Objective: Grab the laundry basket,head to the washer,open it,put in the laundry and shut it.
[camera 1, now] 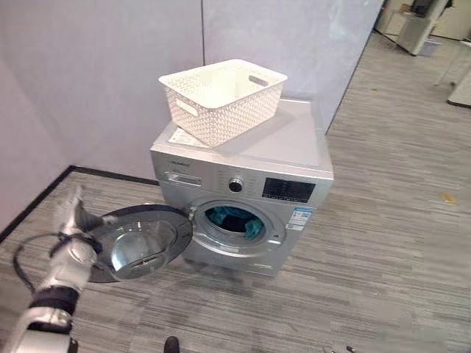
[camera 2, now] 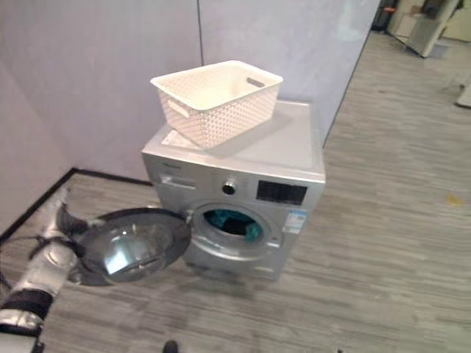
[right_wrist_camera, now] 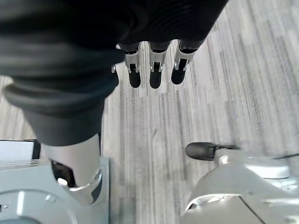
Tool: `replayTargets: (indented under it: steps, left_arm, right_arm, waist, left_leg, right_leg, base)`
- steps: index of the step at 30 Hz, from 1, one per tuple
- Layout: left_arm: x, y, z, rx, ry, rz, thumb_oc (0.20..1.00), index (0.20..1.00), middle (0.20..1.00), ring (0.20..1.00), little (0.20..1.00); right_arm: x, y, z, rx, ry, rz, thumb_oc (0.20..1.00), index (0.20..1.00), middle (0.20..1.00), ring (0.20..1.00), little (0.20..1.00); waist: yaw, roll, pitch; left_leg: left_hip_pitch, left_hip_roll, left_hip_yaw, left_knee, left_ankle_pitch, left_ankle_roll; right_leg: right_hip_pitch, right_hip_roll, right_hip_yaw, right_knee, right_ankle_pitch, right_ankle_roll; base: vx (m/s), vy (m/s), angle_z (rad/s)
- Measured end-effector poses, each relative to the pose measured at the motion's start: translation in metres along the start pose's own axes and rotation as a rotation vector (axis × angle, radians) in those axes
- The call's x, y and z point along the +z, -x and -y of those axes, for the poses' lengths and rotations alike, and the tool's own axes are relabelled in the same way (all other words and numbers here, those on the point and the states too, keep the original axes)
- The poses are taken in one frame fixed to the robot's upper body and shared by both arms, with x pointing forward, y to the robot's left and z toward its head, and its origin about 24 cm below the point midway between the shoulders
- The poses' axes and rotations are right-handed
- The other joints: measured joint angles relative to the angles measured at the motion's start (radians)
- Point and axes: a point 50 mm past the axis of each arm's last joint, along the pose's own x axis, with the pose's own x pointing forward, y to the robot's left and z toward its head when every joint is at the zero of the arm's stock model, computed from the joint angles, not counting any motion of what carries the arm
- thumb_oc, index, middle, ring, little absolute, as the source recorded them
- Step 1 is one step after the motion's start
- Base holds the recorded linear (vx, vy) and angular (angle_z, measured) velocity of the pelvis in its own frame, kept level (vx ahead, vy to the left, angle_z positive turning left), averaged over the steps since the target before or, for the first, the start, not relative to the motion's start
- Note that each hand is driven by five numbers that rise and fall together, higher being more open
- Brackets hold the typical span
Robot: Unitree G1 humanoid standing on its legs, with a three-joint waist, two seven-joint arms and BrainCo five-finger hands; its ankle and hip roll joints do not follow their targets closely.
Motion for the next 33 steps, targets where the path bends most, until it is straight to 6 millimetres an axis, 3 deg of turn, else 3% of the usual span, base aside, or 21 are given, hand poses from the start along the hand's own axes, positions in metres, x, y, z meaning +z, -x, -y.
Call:
replayTargets:
  steps: [2, 4, 6, 7, 10, 11, 13, 16, 20, 26, 31, 33]
  left_arm:
    - [0.012, -0.022, -0.023, 0.053, 0.033, -0.04, 1.0, 1.0, 1.0, 1.0, 1.0]
    - [0.046, -0.041, -0.043, 0.072, 0.032, -0.008, 1.0, 1.0, 1.0, 1.0, 1.0]
    - [0.094, -0.064, -0.1, 0.15, 0.106, 0.032, 1.0, 1.0, 1.0, 1.0, 1.0]
    - [0.102, -0.065, -0.105, 0.144, 0.134, 0.043, 1.0, 1.0, 1.0, 1.0, 1.0]
    - [0.135, -0.07, -0.167, 0.205, 0.264, 0.043, 1.0, 1.0, 1.0, 1.0, 1.0]
    - [0.139, -0.07, -0.172, 0.204, 0.273, 0.053, 1.0, 1.0, 1.0, 1.0, 1.0]
    - [0.13, -0.071, -0.16, 0.142, 0.205, 0.023, 1.0, 1.0, 1.0, 1.0, 1.0]
    - [0.111, -0.072, -0.164, 0.127, 0.158, -0.037, 1.0, 1.0, 1.0, 1.0, 1.0]
    - [0.09, -0.07, -0.18, 0.164, 0.048, -0.109, 1.0, 1.0, 1.0, 1.0, 1.0]
    - [0.074, -0.066, -0.205, 0.242, -0.07, -0.152, 1.0, 1.0, 1.0, 1.0, 1.0]
    - [0.016, -0.057, -0.197, 0.214, -0.139, -0.312, 1.0, 1.0, 1.0, 1.0, 1.0]
    - [0.013, -0.057, -0.192, 0.206, -0.116, -0.313, 1.0, 1.0, 1.0, 1.0, 1.0]
  right_arm:
    - [0.017, -0.004, -0.005, 0.014, -0.001, 0.046, 1.0, 1.0, 1.0, 1.0, 1.0]
    - [0.045, -0.007, -0.02, 0.064, 0.029, 0.131, 1.0, 1.0, 1.0, 1.0, 1.0]
    - [0.112, -0.006, -0.044, 0.141, 0.067, 0.324, 1.0, 1.0, 1.0, 1.0, 1.0]
    - [0.119, -0.005, -0.052, 0.163, 0.077, 0.343, 1.0, 1.0, 1.0, 1.0, 1.0]
    - [0.149, 0.003, -0.081, 0.248, 0.121, 0.433, 1.0, 1.0, 1.0, 1.0, 1.0]
    - [0.151, 0.004, -0.084, 0.257, 0.113, 0.433, 1.0, 1.0, 1.0, 1.0, 1.0]
    - [0.148, 0.005, -0.088, 0.276, 0.084, 0.425, 1.0, 1.0, 1.0, 1.0, 1.0]
    - [0.153, 0.008, -0.09, 0.294, 0.052, 0.445, 1.0, 1.0, 1.0, 1.0, 1.0]
    - [0.16, 0.012, -0.095, 0.323, 0.03, 0.474, 1.0, 1.0, 1.0, 1.0, 1.0]
    - [0.145, 0.013, -0.094, 0.342, 0.029, 0.453, 1.0, 1.0, 1.0, 1.0, 1.0]
    - [0.133, 0.017, -0.093, 0.37, 0.028, 0.448, 1.0, 1.0, 1.0, 1.0, 1.0]
    - [0.131, 0.019, -0.092, 0.377, 0.032, 0.451, 1.0, 1.0, 1.0, 1.0, 1.0]
  waist:
    - [-0.016, -0.018, 0.031]
    - [-0.03, -0.021, 0.103]
    - [-0.051, -0.04, 0.22]
    - [-0.061, -0.062, 0.239]
    - [-0.086, -0.127, 0.334]
    - [-0.087, -0.139, 0.35]
    - [-0.093, -0.151, 0.35]
    - [-0.095, -0.154, 0.349]
    - [-0.096, -0.171, 0.338]
    - [-0.1, -0.242, 0.262]
    - [-0.09, -0.255, 0.251]
    - [-0.08, -0.259, 0.242]
  left_leg:
    - [-0.042, -0.013, 0.005, 0.001, 0.015, 0.0]
    - [-0.108, -0.02, -0.001, 0.026, 0.022, -0.002]
    - [-0.245, -0.032, -0.017, 0.081, 0.026, 0.008]
    - [-0.25, -0.037, -0.004, 0.083, 0.025, 0.008]
    - [-0.334, -0.048, -0.007, 0.115, 0.026, 0.017]
    - [-0.341, -0.051, -0.004, 0.122, 0.023, 0.025]
    - [-0.341, -0.056, -0.003, 0.124, 0.014, 0.03]
    - [-0.339, -0.053, -0.001, 0.124, 0.007, 0.032]
    - [-0.343, -0.051, 0.006, 0.146, -0.014, 0.03]
    - [-0.427, -0.042, 0.0, 0.216, -0.043, 0.031]
    - [-0.462, -0.032, -0.007, 0.267, -0.068, 0.029]
    - [-0.469, -0.031, -0.009, 0.271, -0.072, 0.026]
  right_leg:
    - [-0.046, -0.007, 0.005, 0.002, 0.026, 0.005]
    - [-0.107, -0.015, 0.004, 0.014, 0.046, 0.001]
    - [-0.216, -0.026, 0.017, 0.02, 0.087, 0.006]
    - [-0.224, -0.033, 0.023, 0.009, 0.097, 0.008]
    - [-0.295, -0.044, 0.029, 0.009, 0.122, 0.012]
    - [-0.301, -0.047, 0.033, 0.009, 0.131, 0.014]
    - [-0.303, -0.053, 0.036, 0.009, 0.126, 0.016]
    - [-0.303, -0.051, 0.036, 0.009, 0.121, 0.015]
    - [-0.307, -0.051, 0.049, 0.009, 0.121, 0.014]
    - [-0.366, -0.048, 0.061, 0.009, 0.124, 0.013]
    - [-0.377, -0.041, 0.067, 0.009, 0.129, 0.011]
    - [-0.381, -0.04, 0.067, 0.009, 0.129, 0.011]
  base:
    - [-0.15, 0.107, -0.1]
    - [-0.16, 0.106, -0.02]
    - [-0.05, 0.103, -0.09]
    - [-0.05, 0.122, -0.13]
    - [0.0, 0.047, -0.06]
    - [0.01, 0.05, -0.05]
    - [0.02, 0.046, -0.01]
    - [0.01, 0.037, -0.01]
    - [0.02, -0.005, -0.09]
    - [0.02, 0.004, -0.06]
    - [0.02, -0.001, -0.03]
    - [0.02, -0.006, 0.0]
